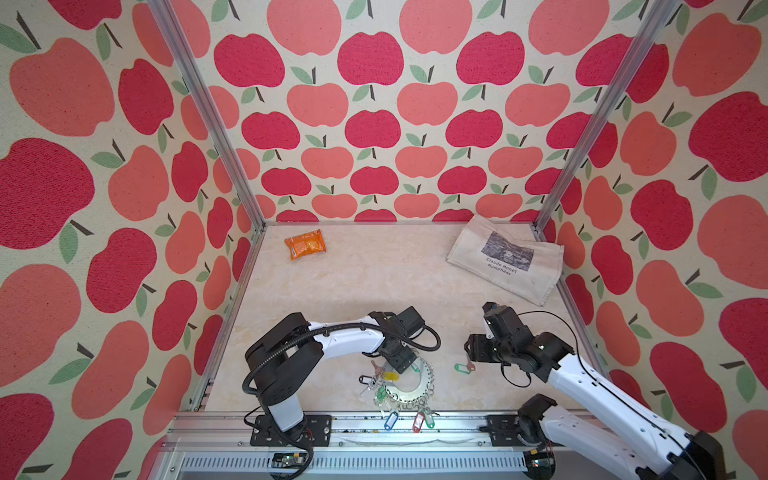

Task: Put the keys on the keyring

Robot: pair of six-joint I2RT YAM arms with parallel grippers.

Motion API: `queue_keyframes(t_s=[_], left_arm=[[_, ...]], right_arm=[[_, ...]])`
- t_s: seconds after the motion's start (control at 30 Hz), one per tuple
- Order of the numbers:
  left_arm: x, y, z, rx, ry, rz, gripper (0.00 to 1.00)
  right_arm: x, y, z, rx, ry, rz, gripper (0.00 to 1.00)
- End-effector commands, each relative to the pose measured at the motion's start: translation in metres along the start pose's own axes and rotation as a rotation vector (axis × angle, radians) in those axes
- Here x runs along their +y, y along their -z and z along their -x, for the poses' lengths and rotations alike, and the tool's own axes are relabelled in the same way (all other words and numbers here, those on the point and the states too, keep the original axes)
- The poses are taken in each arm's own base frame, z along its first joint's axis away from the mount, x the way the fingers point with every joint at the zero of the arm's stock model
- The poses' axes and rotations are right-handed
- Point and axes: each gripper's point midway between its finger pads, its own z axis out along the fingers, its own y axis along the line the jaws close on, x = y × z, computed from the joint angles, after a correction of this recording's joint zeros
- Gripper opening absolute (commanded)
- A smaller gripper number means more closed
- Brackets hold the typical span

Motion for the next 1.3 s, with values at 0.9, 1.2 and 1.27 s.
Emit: queue_keyframes(t_s=[0.9, 1.2, 1.27], left_arm=[[0.045, 0.073, 0.009, -0.207, 0.227, 0.040, 0.84], [0.046, 0.074, 0.009, -0.223, 0.242, 0.036, 0.84], [0.046, 0.074, 0.009, -0.229, 0.245, 0.036, 0.84]], right_arm=[[0.119, -0.063, -0.036, 0.380, 0.035, 0.478, 0.56], [0.100, -0.074, -0.046, 0.421, -0.087, 0.360, 0.48], [0.099, -0.077, -0.045, 0.413, -0.106, 0.355, 0.47]])
